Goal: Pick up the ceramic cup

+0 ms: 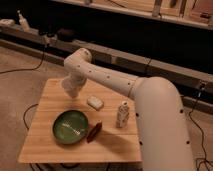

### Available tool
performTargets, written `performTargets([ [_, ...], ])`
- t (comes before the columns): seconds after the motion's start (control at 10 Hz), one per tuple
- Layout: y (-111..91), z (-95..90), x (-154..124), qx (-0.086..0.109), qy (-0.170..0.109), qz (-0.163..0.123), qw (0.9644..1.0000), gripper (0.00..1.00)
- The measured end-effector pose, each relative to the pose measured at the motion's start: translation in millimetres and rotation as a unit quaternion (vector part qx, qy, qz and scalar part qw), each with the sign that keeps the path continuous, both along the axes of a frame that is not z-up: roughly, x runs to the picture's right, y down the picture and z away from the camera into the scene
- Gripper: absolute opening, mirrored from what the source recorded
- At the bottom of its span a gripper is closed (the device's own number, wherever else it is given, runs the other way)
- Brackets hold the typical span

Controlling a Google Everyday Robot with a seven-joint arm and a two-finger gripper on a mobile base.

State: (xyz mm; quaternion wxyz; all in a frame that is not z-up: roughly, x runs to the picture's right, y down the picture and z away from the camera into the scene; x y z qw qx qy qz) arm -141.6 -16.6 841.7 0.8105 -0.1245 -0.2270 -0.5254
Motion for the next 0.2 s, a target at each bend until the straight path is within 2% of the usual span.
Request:
performTargets([
  [0.1,-14.4,-22.9,17.2,0.006,-0.013,0.02,0.9997,0.0],
  [0.2,-19.2,-32.4,22.5,0.009,-0.019,0.027,0.9994,0.0],
])
